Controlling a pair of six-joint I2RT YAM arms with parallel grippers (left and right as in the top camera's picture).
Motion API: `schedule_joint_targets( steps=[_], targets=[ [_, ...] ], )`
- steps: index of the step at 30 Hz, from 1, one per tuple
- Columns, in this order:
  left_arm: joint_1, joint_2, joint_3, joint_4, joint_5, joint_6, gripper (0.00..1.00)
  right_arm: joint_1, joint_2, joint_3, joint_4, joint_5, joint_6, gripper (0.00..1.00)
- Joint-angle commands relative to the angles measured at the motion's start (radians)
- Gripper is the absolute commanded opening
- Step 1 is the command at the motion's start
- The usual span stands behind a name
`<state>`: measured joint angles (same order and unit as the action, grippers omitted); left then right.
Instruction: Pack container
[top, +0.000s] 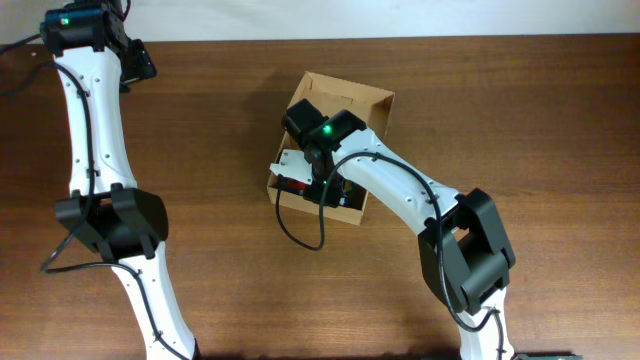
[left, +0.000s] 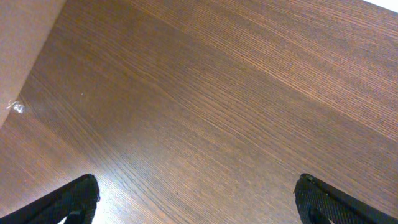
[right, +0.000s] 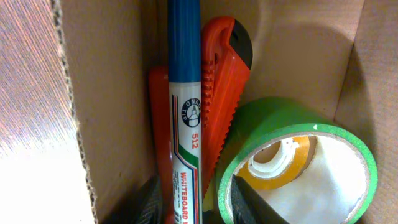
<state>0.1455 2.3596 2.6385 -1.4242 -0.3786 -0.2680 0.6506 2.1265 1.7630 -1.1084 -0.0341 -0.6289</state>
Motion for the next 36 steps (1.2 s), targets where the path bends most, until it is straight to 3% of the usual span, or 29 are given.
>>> schedule_joint_targets(
  steps=[1,2,5,9,12,22,25,28,30,32,33,36],
  targets=[
    [0.003,-0.032,-0.002,-0.001,-0.003,0.016,1.0,0.003,0.006,-0.011,0.006,-0.006,0.006,0.36],
    [0.003,-0.032,-0.002,-0.001,-0.003,0.016,1.0,0.003,0.006,-0.011,0.006,-0.005,0.006,0.36],
    [0.003,-0.032,-0.002,-0.001,-0.003,0.016,1.0,0.003,0.002,-0.008,0.012,0.021,0.018,0.04],
    [0.003,-0.032,-0.002,-0.001,-0.003,0.016,1.0,-0.003,-0.022,0.013,0.013,0.051,0.039,0.04],
    [0.003,-0.032,-0.002,-0.001,-0.003,0.016,1.0,-0.041,-0.133,0.027,0.008,0.114,0.063,0.04],
    [0.003,-0.032,-0.002,0.0,0.002,0.015,1.0,-0.423,-0.654,0.027,0.07,0.125,0.272,0.04],
    [0.003,-0.032,-0.002,-0.001,0.088,0.016,1.0,-0.605,-0.699,0.027,0.09,0.124,0.427,0.04],
    [0.003,-0.032,-0.002,0.001,0.201,0.016,1.0,-0.78,-0.67,0.027,0.004,0.033,0.639,0.04],
    [0.003,-0.032,-0.002,0.005,0.246,0.016,1.0,-0.867,-0.624,0.025,-0.066,-0.073,0.671,0.04],
    [0.003,-0.032,-0.001,-0.042,0.412,0.016,1.0,-0.909,-0.57,0.025,-0.113,-0.076,0.717,0.04],
    [0.001,-0.032,-0.001,-0.045,0.481,0.063,0.94,-0.913,-0.551,0.025,-0.115,-0.076,0.723,0.04],
    [-0.027,-0.032,-0.002,-0.074,0.691,0.322,0.29,-0.913,-0.479,0.025,-0.111,-0.16,0.779,0.04]
  ],
)
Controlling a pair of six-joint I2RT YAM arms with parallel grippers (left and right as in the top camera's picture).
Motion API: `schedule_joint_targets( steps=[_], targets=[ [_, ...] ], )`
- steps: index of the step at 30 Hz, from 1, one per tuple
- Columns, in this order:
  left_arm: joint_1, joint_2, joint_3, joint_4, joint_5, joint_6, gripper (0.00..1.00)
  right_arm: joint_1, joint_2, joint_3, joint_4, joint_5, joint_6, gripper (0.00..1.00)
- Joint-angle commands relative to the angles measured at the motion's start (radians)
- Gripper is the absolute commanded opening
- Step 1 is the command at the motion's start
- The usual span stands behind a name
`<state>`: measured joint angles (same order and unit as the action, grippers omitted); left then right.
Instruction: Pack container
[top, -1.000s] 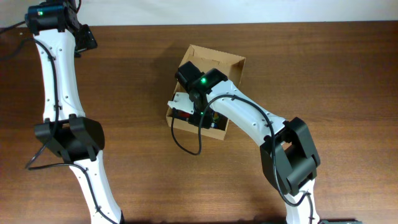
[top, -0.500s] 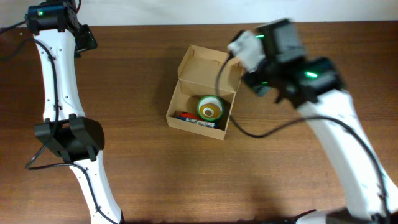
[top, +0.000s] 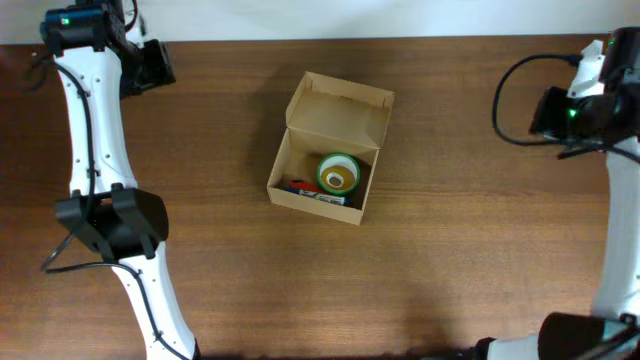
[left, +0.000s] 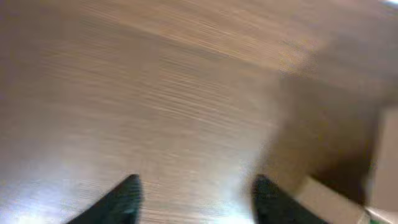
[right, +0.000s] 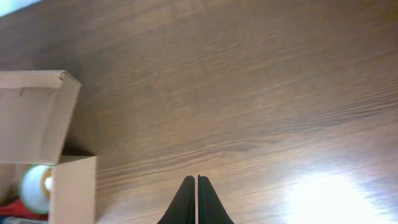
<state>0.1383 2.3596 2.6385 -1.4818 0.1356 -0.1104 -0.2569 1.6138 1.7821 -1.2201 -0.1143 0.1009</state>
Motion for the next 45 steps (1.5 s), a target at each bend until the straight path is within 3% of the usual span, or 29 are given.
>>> schedule_joint_targets(
  steps=[1,2,4,9,11,14,18,22,26,35,45],
  targets=[
    [-0.03,-0.032,-0.002,-0.028,0.183,0.198,0.1,-0.005,0.062,0.006,0.0,-0.101,0.077,0.04],
    [-0.049,-0.032,-0.002,-0.056,0.192,0.238,0.01,-0.005,0.104,0.006,-0.007,-0.143,0.099,0.04],
    [-0.085,-0.032,-0.012,-0.131,0.285,0.341,0.02,-0.004,0.159,0.006,-0.029,-0.188,0.1,0.04],
    [-0.1,-0.035,-0.204,-0.183,0.376,0.417,0.01,0.023,0.179,-0.008,-0.045,-0.163,0.09,0.04],
    [-0.068,-0.077,-0.341,-0.147,0.449,0.476,0.01,0.048,0.179,-0.013,-0.078,-0.163,0.068,0.04],
    [0.012,-0.254,-0.534,-0.045,0.444,0.51,0.01,0.077,0.165,-0.053,-0.093,-0.136,0.049,0.04],
    [0.045,-0.521,-0.777,0.083,0.319,0.532,0.01,0.095,0.162,-0.121,-0.073,-0.137,0.05,0.04],
    [-0.061,-0.473,-0.917,0.153,0.312,0.532,0.01,0.106,0.162,-0.134,-0.019,-0.137,0.05,0.04],
    [-0.127,-0.336,-0.949,0.179,0.314,0.531,0.01,0.182,0.213,-0.135,0.052,-0.137,0.05,0.04],
    [-0.214,-0.224,-0.949,0.25,0.351,0.522,0.01,0.23,0.332,-0.135,0.099,-0.148,0.05,0.04],
    [-0.357,-0.211,-0.949,0.366,0.35,0.378,0.02,0.23,0.335,-0.135,0.141,-0.148,0.049,0.04]
  ],
)
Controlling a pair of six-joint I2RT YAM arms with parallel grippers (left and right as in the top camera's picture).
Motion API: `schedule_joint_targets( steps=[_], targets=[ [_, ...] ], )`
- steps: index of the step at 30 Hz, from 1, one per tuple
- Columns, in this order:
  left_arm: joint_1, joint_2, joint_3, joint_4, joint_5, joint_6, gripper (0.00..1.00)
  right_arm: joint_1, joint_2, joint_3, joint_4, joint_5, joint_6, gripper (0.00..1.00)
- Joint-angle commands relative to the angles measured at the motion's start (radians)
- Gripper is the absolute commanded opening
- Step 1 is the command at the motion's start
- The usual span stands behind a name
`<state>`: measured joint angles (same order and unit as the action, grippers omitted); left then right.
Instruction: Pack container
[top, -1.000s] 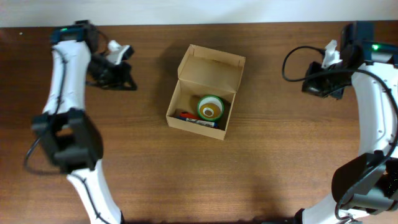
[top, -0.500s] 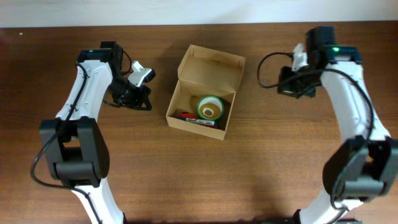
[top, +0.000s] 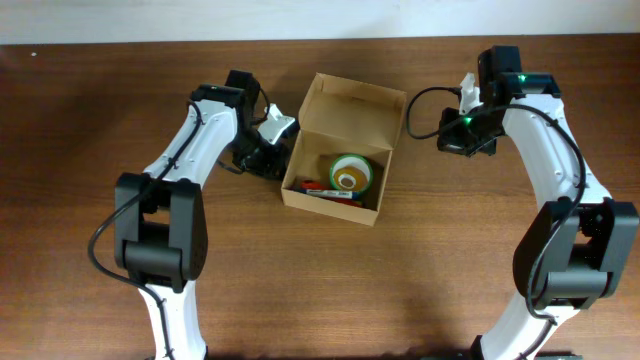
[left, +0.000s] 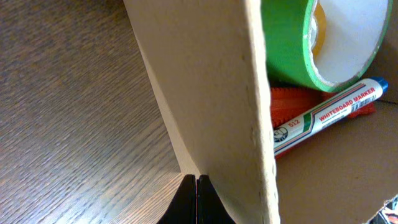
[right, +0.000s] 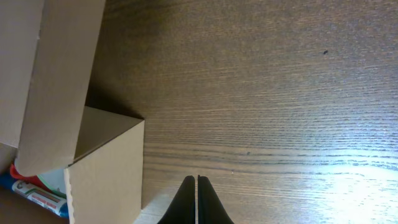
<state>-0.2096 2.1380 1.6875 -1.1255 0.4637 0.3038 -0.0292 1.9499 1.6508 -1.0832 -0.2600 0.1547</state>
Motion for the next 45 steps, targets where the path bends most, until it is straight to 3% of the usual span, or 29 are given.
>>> schedule_joint_targets(
  steps=[1,10,16,22,26,29,35,37,41,45],
  targets=[
    [-0.008,0.011,0.002,0.022,0.0,-0.056,0.02,0.003,0.002,-0.003,0.006,-0.002,-0.005,0.04],
    [0.05,0.011,0.002,0.083,-0.076,-0.098,0.02,0.016,0.193,-0.003,0.184,-0.176,0.011,0.04],
    [0.046,0.011,0.002,0.068,-0.076,-0.106,0.02,0.121,0.224,0.004,0.357,-0.285,-0.019,0.04],
    [0.047,0.011,0.002,0.072,-0.106,-0.106,0.01,0.165,0.224,0.007,0.381,-0.286,-0.046,0.04],
    [0.07,0.011,0.002,0.167,-0.151,-0.156,0.02,0.138,0.224,0.016,0.373,-0.287,-0.042,0.04],
    [0.107,0.015,0.002,0.264,0.001,-0.159,0.01,0.132,0.224,0.016,0.365,-0.29,-0.042,0.04],
    [0.198,0.156,0.021,0.419,0.467,-0.267,0.02,0.126,0.224,0.016,0.382,-0.364,-0.04,0.04],
    [0.2,0.232,0.058,0.419,0.575,-0.297,0.01,0.104,0.224,0.016,0.419,-0.408,0.042,0.04],
    [0.193,0.304,0.148,0.433,0.657,-0.329,0.01,0.061,0.224,0.016,0.446,-0.472,0.072,0.04],
    [0.192,0.304,0.161,0.56,0.7,-0.436,0.02,0.06,0.233,0.016,0.451,-0.473,0.072,0.04]
  ],
)
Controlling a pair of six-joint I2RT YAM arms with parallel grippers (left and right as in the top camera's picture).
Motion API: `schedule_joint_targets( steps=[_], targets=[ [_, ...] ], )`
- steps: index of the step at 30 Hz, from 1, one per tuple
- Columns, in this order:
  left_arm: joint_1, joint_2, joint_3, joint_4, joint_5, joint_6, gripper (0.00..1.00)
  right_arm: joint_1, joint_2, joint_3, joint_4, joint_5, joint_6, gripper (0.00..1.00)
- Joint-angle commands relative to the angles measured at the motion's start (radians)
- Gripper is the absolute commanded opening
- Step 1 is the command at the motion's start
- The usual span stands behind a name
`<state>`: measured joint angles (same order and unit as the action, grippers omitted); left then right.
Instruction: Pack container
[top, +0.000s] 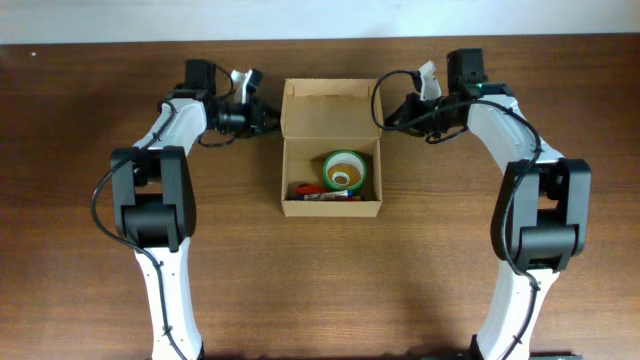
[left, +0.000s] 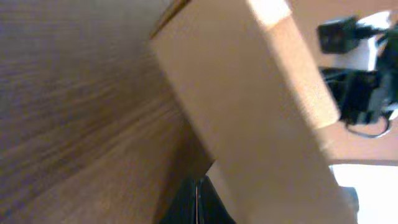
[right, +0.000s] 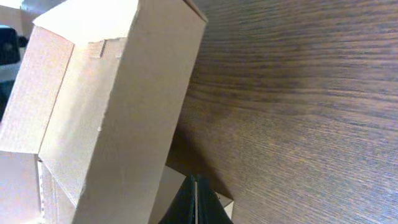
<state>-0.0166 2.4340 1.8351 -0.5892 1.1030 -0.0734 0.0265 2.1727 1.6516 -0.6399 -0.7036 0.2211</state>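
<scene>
An open cardboard box (top: 332, 210) sits mid-table, square to the table's edges, its lid (top: 330, 108) standing up at the back. Inside lie a green tape roll (top: 341, 170), a red cutter (top: 305, 187) and a whiteboard marker (top: 328, 198). My left gripper (top: 268, 117) is shut, its tips at the box's back left corner beside the lid (left: 249, 106). My right gripper (top: 390, 112) is shut too, at the back right corner, with the lid (right: 118, 106) filling its view. Nothing shows between either pair of fingers.
The brown wooden table (top: 480, 260) runs all round the box. A pale wall edge (top: 320, 20) borders the far side. Both arms reach in from the front and bend toward the box's back corners.
The box was turned askew; now it sits square. My left gripper has moved from the box's left wall to its back left corner, and my right gripper has come in to the back right corner.
First my right gripper was down inside the box over the marker, the left arm far off at the back left. Then the right arm was away at the far right, shut. Later both shut grippers stood beside the skewed box. Now they flank the lid of the squared box.
</scene>
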Motion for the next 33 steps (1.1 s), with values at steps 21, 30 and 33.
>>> schedule_joint_targets(
  steps=[21,30,33],
  targets=[
    [-0.039,0.008,0.122,0.085,0.132,-0.116,0.01,0.006,0.107,0.141,0.095,-0.341,0.034,0.04],
    [-0.029,0.008,0.307,-0.091,0.164,-0.024,0.01,0.05,0.106,0.562,-0.425,0.0,-0.241,0.04],
    [-0.031,-0.006,0.307,-0.373,0.063,0.199,0.01,0.087,0.1,0.562,-0.483,0.105,-0.258,0.04]
  ],
)
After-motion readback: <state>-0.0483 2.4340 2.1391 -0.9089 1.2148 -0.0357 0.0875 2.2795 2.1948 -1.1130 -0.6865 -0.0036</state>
